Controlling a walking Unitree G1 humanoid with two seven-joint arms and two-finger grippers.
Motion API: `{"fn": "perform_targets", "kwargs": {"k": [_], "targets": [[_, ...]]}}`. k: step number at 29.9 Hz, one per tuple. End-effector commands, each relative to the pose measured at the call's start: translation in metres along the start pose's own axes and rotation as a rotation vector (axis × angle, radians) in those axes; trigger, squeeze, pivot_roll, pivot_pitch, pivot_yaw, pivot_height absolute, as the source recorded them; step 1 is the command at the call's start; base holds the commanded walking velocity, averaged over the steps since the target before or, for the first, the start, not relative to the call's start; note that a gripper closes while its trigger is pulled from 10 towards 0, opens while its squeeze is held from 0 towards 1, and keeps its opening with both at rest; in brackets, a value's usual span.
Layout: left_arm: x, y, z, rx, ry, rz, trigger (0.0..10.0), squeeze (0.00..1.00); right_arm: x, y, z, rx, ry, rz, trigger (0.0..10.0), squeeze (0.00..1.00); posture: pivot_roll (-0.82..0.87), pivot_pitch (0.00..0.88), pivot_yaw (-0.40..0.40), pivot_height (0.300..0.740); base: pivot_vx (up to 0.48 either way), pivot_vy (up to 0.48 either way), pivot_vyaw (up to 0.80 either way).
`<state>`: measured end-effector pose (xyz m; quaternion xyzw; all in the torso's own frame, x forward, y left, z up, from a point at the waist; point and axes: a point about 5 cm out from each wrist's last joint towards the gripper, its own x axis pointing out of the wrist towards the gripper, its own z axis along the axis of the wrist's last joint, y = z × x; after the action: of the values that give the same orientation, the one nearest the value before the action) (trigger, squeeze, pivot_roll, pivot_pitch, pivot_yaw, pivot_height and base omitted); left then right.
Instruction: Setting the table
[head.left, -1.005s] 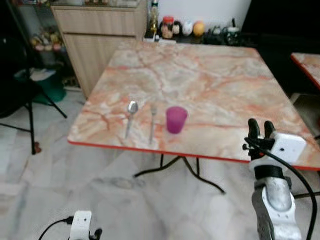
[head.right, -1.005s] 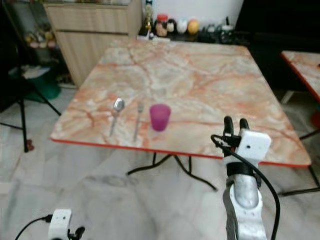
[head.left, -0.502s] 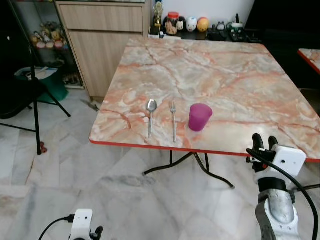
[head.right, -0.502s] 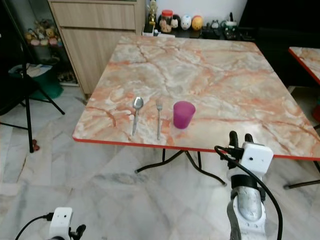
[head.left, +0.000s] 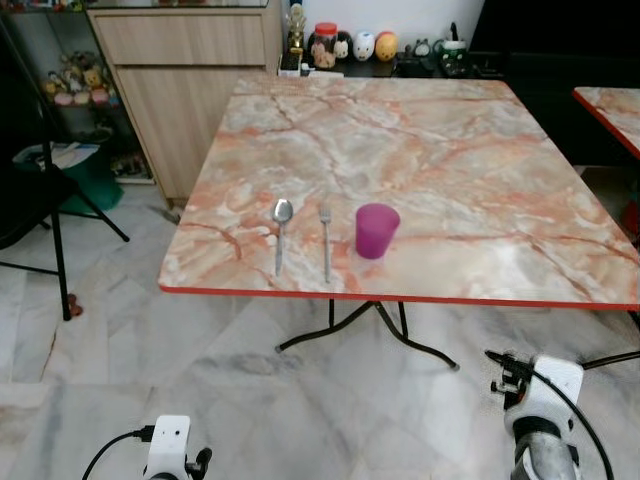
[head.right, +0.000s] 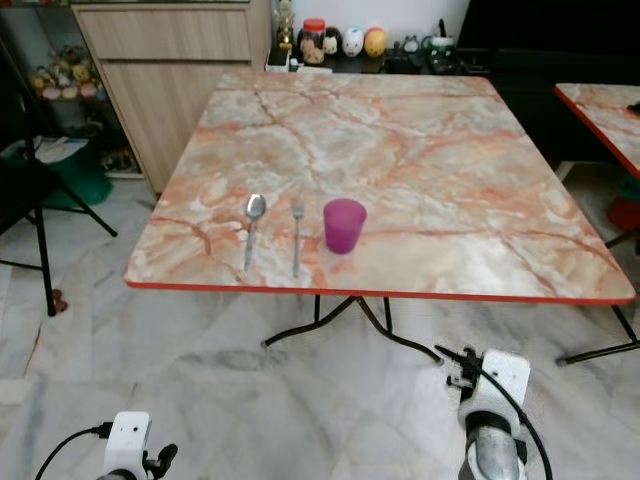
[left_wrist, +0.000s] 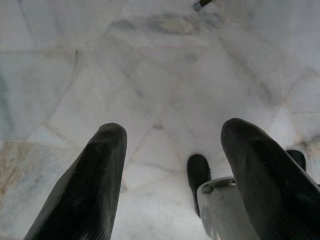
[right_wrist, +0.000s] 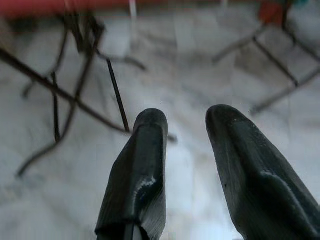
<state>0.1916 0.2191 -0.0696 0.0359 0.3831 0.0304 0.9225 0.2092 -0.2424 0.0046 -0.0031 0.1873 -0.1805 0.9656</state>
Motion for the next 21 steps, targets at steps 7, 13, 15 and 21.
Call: {"fn": "perform_targets", "kwargs": {"k": [7, 13, 15, 21], "targets": [[0.0, 0.0, 0.001, 0.018, -0.007, 0.011, 10.0, 0.0, 0.005, 0.004, -0.046, 0.006, 0.217, 0.035, 10.0, 0.0, 0.0, 0.056, -0.002, 0.74, 0.0, 0.0, 0.0], [0.001, 0.0, 0.003, 0.017, -0.016, 0.014, 10.0, 0.0, 0.004, 0.018, -0.067, 0.006, 0.348, 0.088, 10.0, 0.0, 0.01, 0.053, -0.007, 0.74, 0.0, 0.0, 0.0], [0.0, 0.0, 0.003, 0.014, -0.016, 0.017, 10.0, 0.0, 0.001, 0.02, -0.074, 0.033, 0.385, 0.089, 10.0, 0.0, 0.01, 0.047, -0.01, 0.74, 0.0, 0.0, 0.0], [0.001, 0.002, 0.006, 0.009, -0.031, 0.027, 10.0, 0.0, -0.007, 0.03, -0.087, -0.036, 0.44, 0.168, 10.0, 0.0, 0.02, 0.043, -0.017, 0.74, 0.0, 0.0, 0.0]]}}
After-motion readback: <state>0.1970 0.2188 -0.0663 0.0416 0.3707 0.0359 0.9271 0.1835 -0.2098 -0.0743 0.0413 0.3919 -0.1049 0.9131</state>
